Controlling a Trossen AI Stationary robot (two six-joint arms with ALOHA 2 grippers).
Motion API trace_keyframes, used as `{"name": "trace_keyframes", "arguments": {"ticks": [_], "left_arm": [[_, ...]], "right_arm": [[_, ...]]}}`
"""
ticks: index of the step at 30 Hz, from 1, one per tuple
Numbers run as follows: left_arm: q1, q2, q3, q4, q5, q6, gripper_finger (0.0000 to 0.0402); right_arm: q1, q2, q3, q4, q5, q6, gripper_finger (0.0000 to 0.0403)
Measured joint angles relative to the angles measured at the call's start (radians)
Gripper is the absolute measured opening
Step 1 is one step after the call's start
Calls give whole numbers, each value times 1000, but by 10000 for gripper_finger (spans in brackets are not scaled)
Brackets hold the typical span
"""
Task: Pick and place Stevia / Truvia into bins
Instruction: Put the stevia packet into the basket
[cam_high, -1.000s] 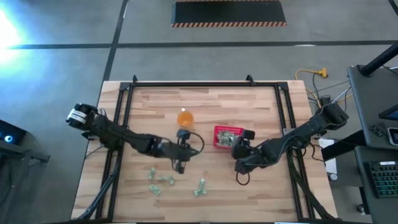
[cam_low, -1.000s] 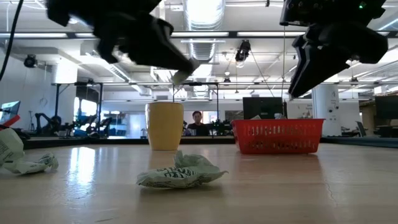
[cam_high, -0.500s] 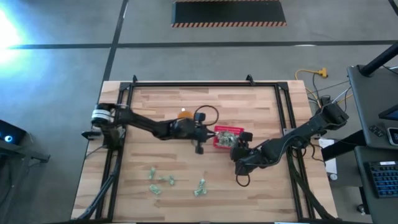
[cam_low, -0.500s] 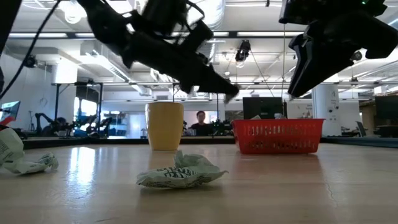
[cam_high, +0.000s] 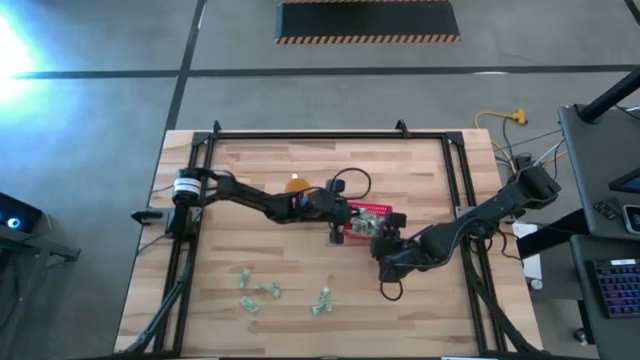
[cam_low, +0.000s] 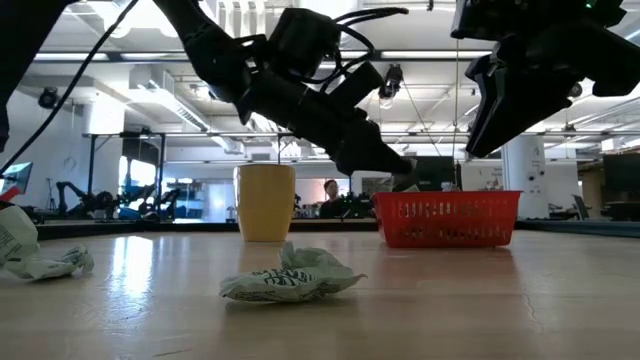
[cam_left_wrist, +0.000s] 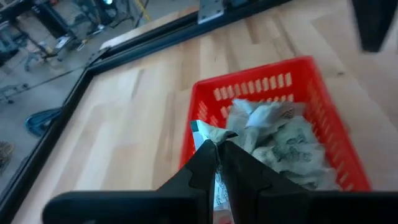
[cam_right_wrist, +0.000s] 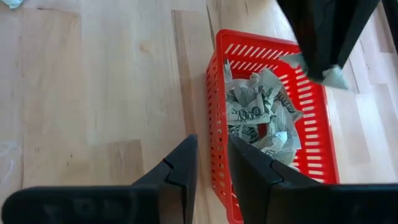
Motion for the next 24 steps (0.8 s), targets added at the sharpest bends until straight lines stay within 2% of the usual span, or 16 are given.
{"name": "trace_keyframes", "arguments": {"ticks": [4,10,14,18,24], "left_arm": [[1,-4,-3,-6,-22,4,37],[0,-15,-4,-13,-22,1,113],[-19,-64,-4,-132,-25,0,147],[-55,-157,-8,-334,-22,-34,155],[-133,-310,-97,-479,-24,-126,155]], "right_arm": [[0,0,-2,1,0,0,74],[0,0,-2,6,0,0,79],[0,0,-9,78,-21,-26,78],[1,5,-35,277,-78,-162,75],[0,56,-111,732,-300,-432,80]]}}
